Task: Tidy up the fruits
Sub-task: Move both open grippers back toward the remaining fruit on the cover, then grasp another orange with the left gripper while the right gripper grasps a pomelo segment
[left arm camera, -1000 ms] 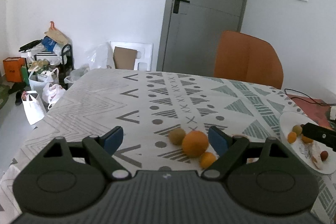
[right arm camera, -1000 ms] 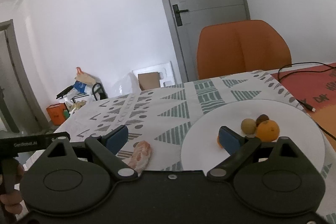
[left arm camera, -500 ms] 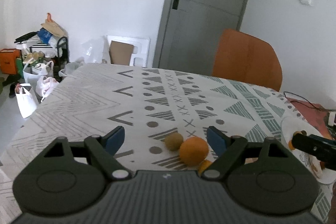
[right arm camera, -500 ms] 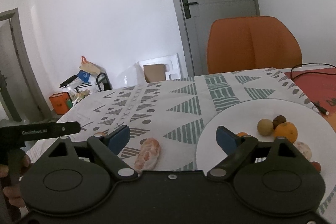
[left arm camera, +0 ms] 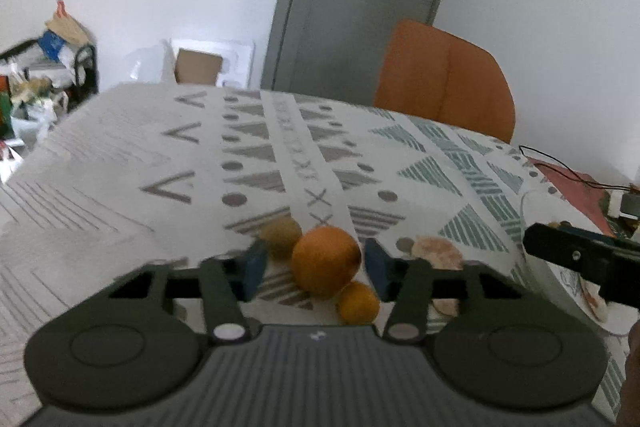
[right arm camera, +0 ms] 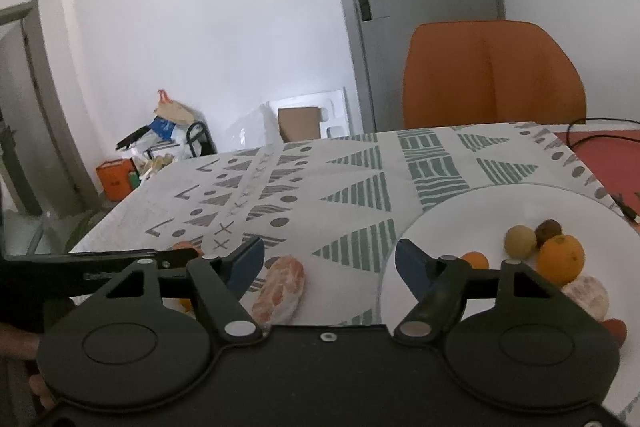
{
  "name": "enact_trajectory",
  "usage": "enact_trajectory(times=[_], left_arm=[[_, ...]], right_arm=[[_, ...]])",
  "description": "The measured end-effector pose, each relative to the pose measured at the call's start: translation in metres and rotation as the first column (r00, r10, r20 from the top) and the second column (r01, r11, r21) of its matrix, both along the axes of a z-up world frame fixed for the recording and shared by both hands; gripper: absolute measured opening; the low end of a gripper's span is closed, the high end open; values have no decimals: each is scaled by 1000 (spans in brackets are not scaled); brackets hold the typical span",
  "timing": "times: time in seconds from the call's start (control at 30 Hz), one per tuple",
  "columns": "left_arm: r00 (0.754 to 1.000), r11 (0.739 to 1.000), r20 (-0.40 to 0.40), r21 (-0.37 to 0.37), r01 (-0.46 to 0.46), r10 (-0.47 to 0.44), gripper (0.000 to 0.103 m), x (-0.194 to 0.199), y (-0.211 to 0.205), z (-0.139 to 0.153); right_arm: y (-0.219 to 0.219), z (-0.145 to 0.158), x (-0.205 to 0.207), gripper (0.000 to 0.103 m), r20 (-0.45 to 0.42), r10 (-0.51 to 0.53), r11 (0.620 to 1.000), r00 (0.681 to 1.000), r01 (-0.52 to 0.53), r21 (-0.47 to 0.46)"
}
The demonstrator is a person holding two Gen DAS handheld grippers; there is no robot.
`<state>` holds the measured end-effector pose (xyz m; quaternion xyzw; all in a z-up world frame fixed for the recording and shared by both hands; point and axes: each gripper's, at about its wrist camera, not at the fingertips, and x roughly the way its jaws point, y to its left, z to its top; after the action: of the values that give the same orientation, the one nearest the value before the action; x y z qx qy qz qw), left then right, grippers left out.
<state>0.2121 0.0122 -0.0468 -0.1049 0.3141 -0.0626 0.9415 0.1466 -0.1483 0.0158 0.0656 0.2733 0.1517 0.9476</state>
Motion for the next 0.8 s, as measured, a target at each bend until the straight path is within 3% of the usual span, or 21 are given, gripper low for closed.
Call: enact_trajectory(times=[0.03,0.17,0.27,0.5,0.67,0.8], left_arm=[[1000,1000,-4,-20,14,-14,37,0,2,-2],[1000,1000,11,-10,0,0,37,-5,8,0],[1000,998,16,-64,-20,21,37,-8,21,6],[996,994,54,-91,-63,68,37,-13,37,18],[993,990,43,-95,-105,109,37,-11,45,19],[993,988,38,-104,-111,116,37,-11,49,20]], right_arm=[[3,0,1,72,0,4,1000,1000,-4,-8],[16,-2,5,72,-3,22,999,1000,-22,-28],[28,-5,8,70,-14,45,998,999,-46,-49],[49,-10,14,67,-36,73,992,997,-76,-97],[59,-18,18,54,-68,80,988,994,-89,-128],[73,-25,20,52,-86,87,979,992,-102,-178]])
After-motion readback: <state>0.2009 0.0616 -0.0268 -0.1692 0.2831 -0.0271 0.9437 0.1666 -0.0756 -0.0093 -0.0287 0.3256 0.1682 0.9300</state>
